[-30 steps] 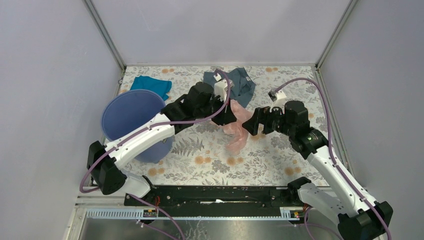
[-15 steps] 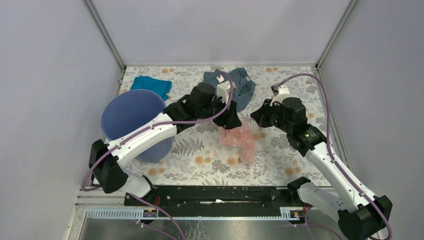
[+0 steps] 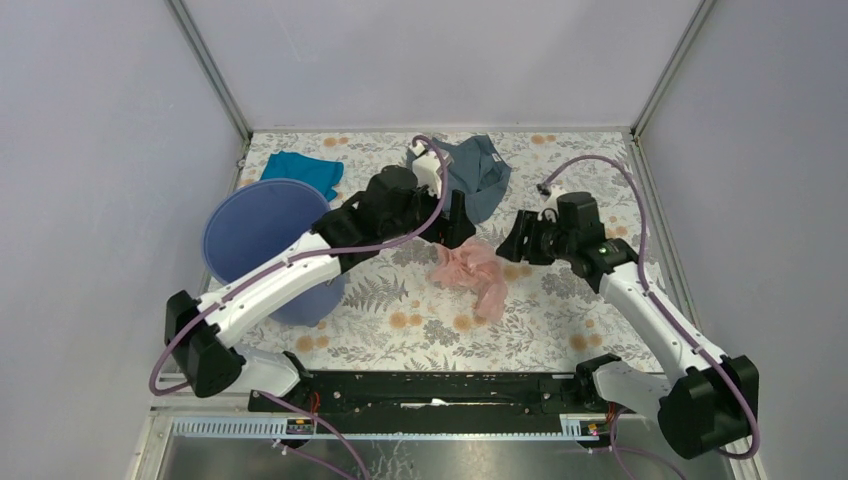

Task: Put the trash bags into the trash bin

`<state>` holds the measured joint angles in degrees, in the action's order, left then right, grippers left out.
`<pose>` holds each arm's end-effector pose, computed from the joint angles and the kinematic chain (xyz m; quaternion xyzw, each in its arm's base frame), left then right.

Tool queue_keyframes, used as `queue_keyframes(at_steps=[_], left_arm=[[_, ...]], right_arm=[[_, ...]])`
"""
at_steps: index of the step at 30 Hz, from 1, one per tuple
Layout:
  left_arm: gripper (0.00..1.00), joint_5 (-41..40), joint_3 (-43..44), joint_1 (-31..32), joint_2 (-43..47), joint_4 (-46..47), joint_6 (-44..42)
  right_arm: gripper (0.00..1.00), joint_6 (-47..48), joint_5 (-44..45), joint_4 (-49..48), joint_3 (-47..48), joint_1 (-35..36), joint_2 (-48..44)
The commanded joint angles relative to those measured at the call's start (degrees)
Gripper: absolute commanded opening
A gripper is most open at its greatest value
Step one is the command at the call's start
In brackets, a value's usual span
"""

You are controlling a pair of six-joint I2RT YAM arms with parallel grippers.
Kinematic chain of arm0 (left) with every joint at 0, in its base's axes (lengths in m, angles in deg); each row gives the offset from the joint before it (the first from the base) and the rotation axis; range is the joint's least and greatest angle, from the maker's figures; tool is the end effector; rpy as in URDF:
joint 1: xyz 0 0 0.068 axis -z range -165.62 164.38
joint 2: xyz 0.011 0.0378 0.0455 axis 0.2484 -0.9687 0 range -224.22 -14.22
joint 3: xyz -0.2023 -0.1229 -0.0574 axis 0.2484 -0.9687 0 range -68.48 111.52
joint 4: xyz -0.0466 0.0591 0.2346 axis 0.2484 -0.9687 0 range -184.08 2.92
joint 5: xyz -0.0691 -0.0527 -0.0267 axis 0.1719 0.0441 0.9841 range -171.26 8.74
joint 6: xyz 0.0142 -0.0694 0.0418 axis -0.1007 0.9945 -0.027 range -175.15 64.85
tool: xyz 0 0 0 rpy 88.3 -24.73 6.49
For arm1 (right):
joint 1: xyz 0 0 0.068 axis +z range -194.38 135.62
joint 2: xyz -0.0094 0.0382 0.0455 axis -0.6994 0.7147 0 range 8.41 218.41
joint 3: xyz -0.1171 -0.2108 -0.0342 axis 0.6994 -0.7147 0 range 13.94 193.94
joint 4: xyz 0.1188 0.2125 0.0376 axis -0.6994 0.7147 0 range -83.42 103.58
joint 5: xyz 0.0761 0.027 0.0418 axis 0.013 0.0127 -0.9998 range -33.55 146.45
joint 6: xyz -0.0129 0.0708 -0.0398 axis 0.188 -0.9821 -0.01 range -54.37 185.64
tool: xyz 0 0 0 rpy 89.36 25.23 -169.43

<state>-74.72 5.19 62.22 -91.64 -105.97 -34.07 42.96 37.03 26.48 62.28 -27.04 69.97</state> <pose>0.2190 -0.2540 0.3306 0.2230 0.8009 -0.3524 0.4296 0.2446 0.1012 0.2476 -0.0399 0.8695 0.3000 0.3902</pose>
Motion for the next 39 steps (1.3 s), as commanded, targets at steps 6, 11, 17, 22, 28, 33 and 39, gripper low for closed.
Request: queue_keyframes(at_steps=[6,11,17,22,28,33,39], left_arm=[[0.83,-6.23,-0.93,-0.11,-0.8,1.79,4.31],[0.88,-10.62,-3.31,-0.11,2.84,4.24,3.5],[0.96,-10.57,-4.33,-0.11,4.58,5.58,3.26],[0.97,-10.52,-4.23,-0.14,4.27,5.43,3.13],[0.99,-6.97,-2.57,-0.13,2.01,4.02,3.82],[0.99,-3.74,-1.95,-0.16,0.15,3.51,4.56],[0.92,-1.76,-1.44,-0.24,-2.49,3.11,4.85]], right_arm=[[0.83,-9.49,3.05,-8.92,-4.23,13.16,2.66],[0.86,-25.54,11.35,-21.82,-10.13,17.78,5.13],[0.81,-26.79,22.81,-25.88,-9.09,18.71,10.34],[0.16,-21.55,22.61,-23.84,-5.76,18.62,11.64],[0.0,-12.13,21.07,-16.07,-4.35,18.48,-0.7],[0.0,-11.45,17.48,-12.38,-2.94,18.25,-9.82],[0.0,-10.87,11.66,-11.18,-0.67,18.25,-13.3]])
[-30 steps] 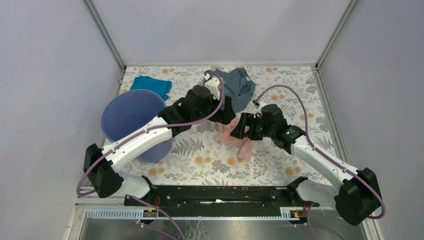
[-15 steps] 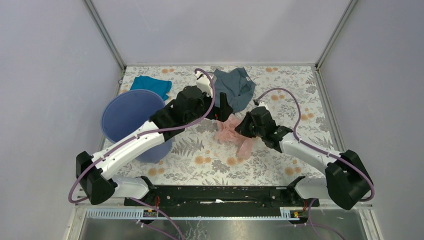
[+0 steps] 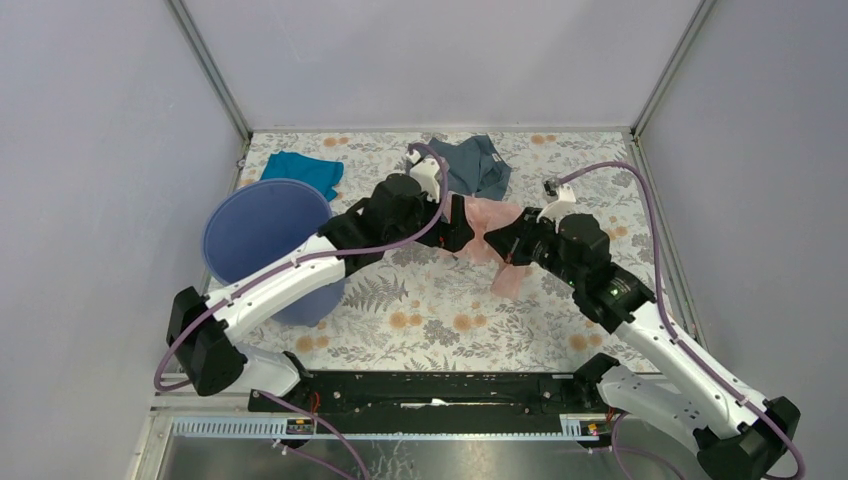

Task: Put the trash bags into the trash bin

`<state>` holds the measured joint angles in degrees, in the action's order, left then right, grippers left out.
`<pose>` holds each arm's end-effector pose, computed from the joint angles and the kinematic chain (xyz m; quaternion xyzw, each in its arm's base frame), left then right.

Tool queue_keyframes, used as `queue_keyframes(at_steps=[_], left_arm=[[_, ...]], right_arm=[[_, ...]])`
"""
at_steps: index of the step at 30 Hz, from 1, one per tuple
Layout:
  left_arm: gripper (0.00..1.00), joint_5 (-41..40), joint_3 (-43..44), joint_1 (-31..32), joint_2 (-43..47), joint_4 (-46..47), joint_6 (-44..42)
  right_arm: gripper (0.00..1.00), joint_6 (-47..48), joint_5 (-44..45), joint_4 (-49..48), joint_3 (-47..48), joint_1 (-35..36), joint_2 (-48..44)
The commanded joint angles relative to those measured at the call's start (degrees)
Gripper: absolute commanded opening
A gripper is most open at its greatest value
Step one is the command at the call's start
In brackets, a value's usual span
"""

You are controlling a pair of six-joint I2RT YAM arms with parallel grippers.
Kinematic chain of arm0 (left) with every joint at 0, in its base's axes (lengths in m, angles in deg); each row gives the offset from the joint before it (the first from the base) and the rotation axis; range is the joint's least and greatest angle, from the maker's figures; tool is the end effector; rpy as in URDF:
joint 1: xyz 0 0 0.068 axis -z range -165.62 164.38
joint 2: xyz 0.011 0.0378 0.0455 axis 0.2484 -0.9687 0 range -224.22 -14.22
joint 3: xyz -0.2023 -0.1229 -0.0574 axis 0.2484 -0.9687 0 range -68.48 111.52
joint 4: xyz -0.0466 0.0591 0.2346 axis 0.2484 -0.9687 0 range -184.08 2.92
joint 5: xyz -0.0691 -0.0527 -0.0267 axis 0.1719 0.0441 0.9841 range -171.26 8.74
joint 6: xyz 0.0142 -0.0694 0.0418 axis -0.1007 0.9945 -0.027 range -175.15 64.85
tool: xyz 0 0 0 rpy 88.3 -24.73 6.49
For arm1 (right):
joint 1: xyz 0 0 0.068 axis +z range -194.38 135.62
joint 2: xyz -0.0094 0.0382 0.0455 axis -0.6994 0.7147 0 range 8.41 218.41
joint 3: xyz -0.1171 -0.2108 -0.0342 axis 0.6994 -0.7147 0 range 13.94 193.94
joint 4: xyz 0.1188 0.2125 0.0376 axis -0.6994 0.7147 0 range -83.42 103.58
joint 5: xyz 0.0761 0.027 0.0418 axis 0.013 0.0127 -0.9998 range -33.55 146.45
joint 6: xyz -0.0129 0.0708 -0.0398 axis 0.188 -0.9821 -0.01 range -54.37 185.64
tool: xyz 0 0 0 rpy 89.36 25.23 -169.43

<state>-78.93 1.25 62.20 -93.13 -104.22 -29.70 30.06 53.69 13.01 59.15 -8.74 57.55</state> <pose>0.2268 -0.2546 0.3010 0.1752 0.8311 -0.3286 0.4129 0.1952 0.1441 0.3080 -0.0159 0.7679 0.3878 0.5096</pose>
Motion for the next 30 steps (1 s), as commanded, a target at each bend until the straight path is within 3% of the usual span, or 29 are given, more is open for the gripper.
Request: queue_keyframes(at_steps=[1,3,7,12,17,21,24,27,30], left_arm=[[0.88,2.5,2.63,-0.22,-1.41,1.14,0.45],[0.76,2.15,3.04,-0.28,-1.73,0.69,0.17],[0.39,-1.41,2.73,-0.93,-0.28,0.53,-1.04],[0.19,-7.72,1.97,-1.19,2.8,0.64,-3.4],[0.0,-8.93,1.77,-1.14,3.86,1.03,-4.23],[0.0,-9.04,1.84,-1.15,4.03,0.8,-4.24],[0.03,-4.35,1.33,-1.19,4.2,2.44,-4.24],[0.37,4.26,1.45,-1.12,3.78,4.25,-5.35],[0.61,7.92,0.97,-1.1,4.4,5.64,-6.25]], right_arm=[[0.0,2.19,-5.62,2.79,2.77,-0.04,-1.16],[0.0,2.73,-6.74,4.06,3.52,-0.04,-1.92],[0.0,5.9,-8.93,9.49,5.6,-0.04,-3.28],[0.0,12.32,-1.43,20.99,8.7,-0.04,-7.52],[0.0,14.87,5.01,28.57,13.72,-0.04,-10.85],[0.0,11.91,8.75,27.86,14.96,-0.04,-13.06],[0.0,6.01,6.74,20.41,10.8,-0.03,-14.71],[0.0,1.59,3.96,14.46,8.74,-0.02,-12.72],[0.0,-2.14,9.25,15.84,10.86,0.0,-8.91]])
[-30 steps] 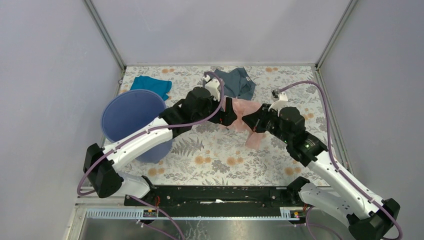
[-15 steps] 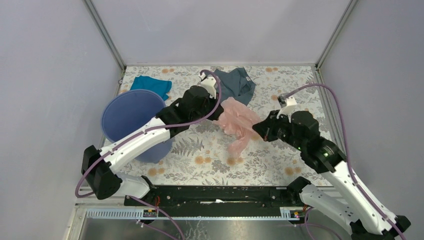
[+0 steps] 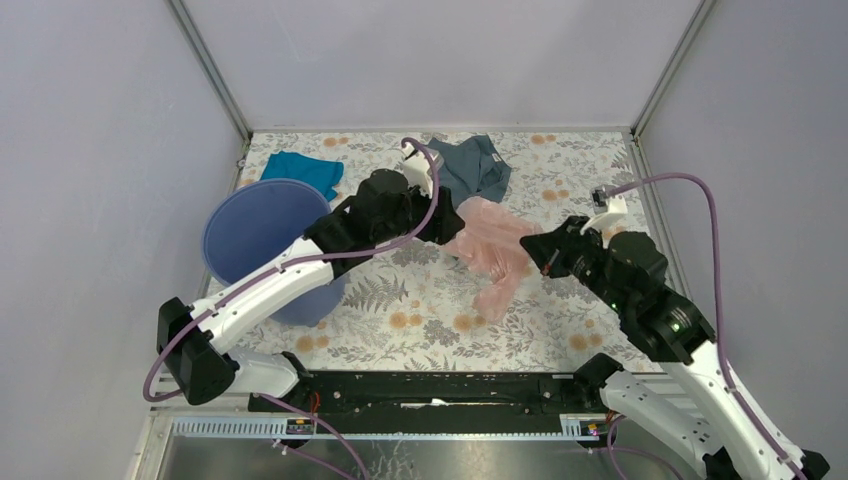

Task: Put the trash bags into the trash bin

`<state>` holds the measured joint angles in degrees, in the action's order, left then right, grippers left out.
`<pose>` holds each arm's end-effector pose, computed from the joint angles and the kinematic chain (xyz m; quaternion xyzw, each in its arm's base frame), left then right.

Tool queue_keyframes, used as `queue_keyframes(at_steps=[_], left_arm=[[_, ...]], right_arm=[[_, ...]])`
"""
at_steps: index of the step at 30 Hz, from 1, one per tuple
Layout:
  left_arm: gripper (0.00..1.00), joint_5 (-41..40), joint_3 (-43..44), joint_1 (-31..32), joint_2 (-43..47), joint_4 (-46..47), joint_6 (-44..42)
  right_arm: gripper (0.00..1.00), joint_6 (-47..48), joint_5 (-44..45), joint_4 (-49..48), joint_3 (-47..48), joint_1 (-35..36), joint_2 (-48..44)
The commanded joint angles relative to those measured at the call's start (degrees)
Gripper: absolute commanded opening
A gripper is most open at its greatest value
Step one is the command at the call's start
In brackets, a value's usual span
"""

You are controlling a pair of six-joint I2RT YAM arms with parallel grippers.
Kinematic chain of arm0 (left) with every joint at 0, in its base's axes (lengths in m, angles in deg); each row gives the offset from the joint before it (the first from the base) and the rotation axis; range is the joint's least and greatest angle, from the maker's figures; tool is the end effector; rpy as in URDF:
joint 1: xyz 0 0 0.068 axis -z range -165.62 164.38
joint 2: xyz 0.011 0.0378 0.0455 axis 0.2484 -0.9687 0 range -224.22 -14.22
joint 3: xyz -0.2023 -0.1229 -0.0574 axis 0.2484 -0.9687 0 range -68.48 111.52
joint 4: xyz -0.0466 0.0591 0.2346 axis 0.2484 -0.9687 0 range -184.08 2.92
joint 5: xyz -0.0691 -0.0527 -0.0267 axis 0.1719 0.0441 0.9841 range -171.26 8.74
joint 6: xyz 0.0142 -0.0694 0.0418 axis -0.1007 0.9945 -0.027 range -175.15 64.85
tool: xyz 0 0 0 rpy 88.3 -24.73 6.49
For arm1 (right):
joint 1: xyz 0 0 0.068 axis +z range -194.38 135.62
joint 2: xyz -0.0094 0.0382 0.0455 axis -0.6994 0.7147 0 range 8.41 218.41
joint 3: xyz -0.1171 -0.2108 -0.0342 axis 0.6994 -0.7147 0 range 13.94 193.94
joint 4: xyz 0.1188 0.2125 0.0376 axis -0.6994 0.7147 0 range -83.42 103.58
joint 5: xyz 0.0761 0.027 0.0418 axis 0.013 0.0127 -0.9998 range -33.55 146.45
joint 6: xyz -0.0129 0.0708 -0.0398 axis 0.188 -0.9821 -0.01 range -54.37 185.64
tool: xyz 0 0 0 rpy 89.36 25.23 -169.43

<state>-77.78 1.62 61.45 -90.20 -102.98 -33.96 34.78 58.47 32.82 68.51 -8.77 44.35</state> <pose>0.2231 -0.2462 0.3224 0.2019 0.8028 -0.3353 0.4499 0.1419 0.0985 0.3611 -0.0197 0.7522 0.3498 0.5580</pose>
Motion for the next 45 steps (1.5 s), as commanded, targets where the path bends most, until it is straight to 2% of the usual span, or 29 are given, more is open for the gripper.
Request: queue_keyframes(at_steps=[1,3,6,9,12,15,19,23,27,34,37,42,45], left_arm=[[0.7,6.81,0.26,-0.35,1.98,4.99,-2.09],[0.86,7.86,-1.0,-0.36,3.46,6.73,-2.18],[0.98,15.37,-3.37,-0.31,5.09,11.7,-2.88],[0.99,22.44,-3.37,0.11,4.22,13.51,-3.19],[0.99,23.23,-2.89,1.0,2.94,12.88,-3.68],[0.97,25.42,-1.65,1.58,0.81,11.2,-3.28],[0.99,31.45,0.33,3.03,-2.63,10.02,-2.02],[0.99,28.34,-0.75,7.94,-3.72,10.27,-3.38],[0.99,20.99,-1.78,12.27,-4.54,9.55,-4.64],[0.99,6.7,-1.36,13.1,-7.75,5.81,0.34],[0.99,6.72,-3.12,13.11,-8.18,7.84,2.7],[0.99,14.46,-7.61,13.14,-9.22,16.82,8.03],[0.99,15.92,-8.05,13.1,-10.84,17.82,9.58]], right_arm=[[0.0,-8.85,8.63,-1.96,2.54,-0.01,5.2],[0.01,-14.92,15.85,1.69,4.32,-0.02,6.85],[0.05,-22.44,19.46,5.61,7.34,0.02,9.87],[0.03,-28.22,19.82,12.85,12.17,-0.01,15.02],[0.0,-31.4,19.08,17.96,16.3,-0.02,18.54],[0.0,-33.9,18.38,18.42,16.92,-0.02,19.33],[0.0,-36.65,23.69,18.71,17.45,-0.02,18.8],[0.0,-41.04,30.0,19.7,18.48,-0.01,18.43],[0.0,-45.14,30.69,18.42,16.92,-0.02,17.91],[0.0,-51.07,29.35,17.6,14.94,0.01,17.35],[0.0,-52.47,29.36,17.52,14.78,-0.02,16.94],[0.0,-55.33,28.83,16.79,13.73,-0.02,16.07],[0.0,-56.39,27.86,16.17,13.33,0.0,15.98]])
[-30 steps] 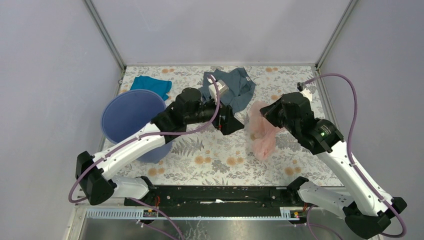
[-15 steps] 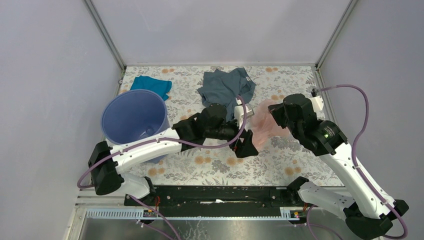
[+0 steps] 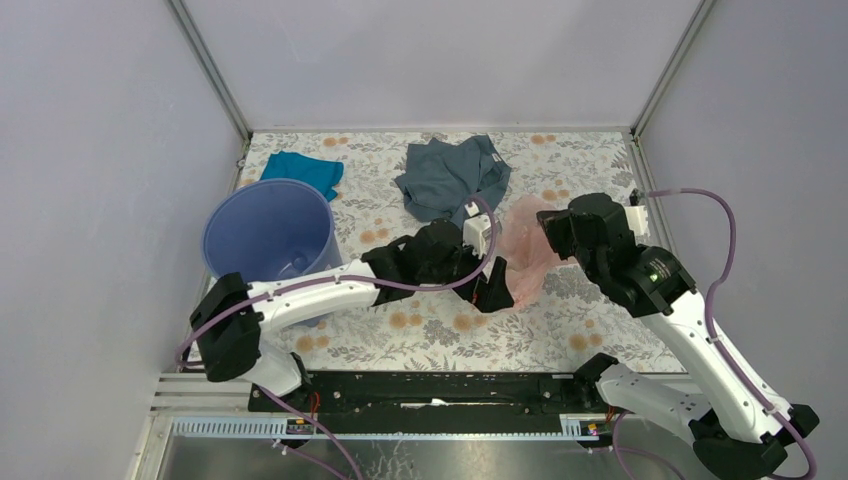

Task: Put the trash bags into the trash bin

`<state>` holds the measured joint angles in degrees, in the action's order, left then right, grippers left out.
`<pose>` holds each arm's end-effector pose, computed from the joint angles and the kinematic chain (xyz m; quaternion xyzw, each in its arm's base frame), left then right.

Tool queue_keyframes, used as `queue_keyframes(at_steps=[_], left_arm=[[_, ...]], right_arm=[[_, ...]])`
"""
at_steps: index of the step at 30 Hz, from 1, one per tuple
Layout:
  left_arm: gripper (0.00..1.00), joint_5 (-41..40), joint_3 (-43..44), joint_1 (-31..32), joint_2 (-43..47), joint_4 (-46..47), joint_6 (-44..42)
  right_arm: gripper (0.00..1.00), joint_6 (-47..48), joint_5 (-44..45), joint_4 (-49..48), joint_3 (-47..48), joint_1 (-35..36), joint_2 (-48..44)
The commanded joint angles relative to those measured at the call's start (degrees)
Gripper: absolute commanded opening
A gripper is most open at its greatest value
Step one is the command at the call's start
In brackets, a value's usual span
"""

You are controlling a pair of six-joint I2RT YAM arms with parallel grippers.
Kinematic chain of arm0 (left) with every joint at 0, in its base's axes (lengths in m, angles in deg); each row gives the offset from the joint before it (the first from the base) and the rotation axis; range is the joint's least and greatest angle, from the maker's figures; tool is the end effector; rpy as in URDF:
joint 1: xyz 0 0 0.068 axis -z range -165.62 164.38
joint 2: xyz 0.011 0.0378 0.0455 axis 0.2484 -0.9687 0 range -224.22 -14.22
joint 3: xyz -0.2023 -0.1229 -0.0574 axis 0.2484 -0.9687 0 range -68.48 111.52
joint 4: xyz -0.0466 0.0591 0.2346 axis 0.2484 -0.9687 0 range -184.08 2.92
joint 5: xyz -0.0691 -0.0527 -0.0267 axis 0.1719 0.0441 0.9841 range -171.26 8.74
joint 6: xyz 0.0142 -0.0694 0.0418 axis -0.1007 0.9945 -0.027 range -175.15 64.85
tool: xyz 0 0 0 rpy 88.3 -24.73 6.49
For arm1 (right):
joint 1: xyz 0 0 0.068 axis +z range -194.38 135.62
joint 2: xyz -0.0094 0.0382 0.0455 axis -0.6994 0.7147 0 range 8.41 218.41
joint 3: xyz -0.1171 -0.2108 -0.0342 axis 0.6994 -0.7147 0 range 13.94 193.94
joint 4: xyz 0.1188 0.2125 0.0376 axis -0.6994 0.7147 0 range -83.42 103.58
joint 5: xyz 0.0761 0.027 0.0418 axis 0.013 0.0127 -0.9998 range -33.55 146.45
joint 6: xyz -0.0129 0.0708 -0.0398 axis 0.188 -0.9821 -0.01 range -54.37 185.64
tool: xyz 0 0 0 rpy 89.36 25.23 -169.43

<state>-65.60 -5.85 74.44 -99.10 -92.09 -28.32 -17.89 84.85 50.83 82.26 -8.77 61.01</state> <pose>0.1633 -0.3222 0.2496 0.3098 0.7903 -0.4391 0.2944 0.1844 0.0901 0.3533 0.4529 0.7106 0.3204 0.4327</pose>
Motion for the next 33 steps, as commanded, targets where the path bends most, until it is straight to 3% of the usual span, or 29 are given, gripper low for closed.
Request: queue_keyframes(at_steps=[1,5,7,11,15,19,22,26,30,33], left_arm=[[0.99,4.33,-0.02,0.07,-2.84,6.56,4.32],[0.99,7.97,-0.4,0.12,-5.47,8.75,6.54],[0.93,7.53,-0.05,0.07,-6.26,7.87,6.52],[0.55,0.3,1.07,0.09,-4.05,3.64,3.76],[0.24,-7.25,0.91,0.07,0.48,1.43,0.86],[0.0,-10.78,0.67,0.07,3.32,0.83,-0.72],[0.0,-9.99,0.94,0.07,4.68,0.88,-1.87],[0.0,-9.4,5.23,0.09,4.88,-4.29,-3.45],[0.0,-8.66,12.12,0.04,2.23,-17.02,-0.85],[0.0,-6.84,9.23,-0.17,5.87,-21.29,4.96]], right_arm=[[0.0,-4.22,1.18,-1.92,-0.58,-0.01,-0.66],[0.0,-5.38,-0.74,-3.7,-1.87,-0.02,-0.68],[0.0,-5.48,-1.58,-4.19,-2.1,-0.02,-0.46],[0.0,-4.87,-2.32,-3.75,-2.57,-0.02,-0.28],[0.0,-5.05,-1.81,-1.76,-4.2,-0.01,-1.46],[0.0,-4.62,-0.26,-0.23,-5.92,-0.02,-3.36],[0.0,-0.1,1.77,0.26,-6.17,0.0,-3.53],[0.09,18.96,-0.28,-3.42,-6.88,-0.01,-2.32],[0.05,37.6,-12.07,-8.26,-8.73,-0.02,-2.47],[0.02,46.44,-23.76,-9.77,-9.16,0.03,-2.03]])
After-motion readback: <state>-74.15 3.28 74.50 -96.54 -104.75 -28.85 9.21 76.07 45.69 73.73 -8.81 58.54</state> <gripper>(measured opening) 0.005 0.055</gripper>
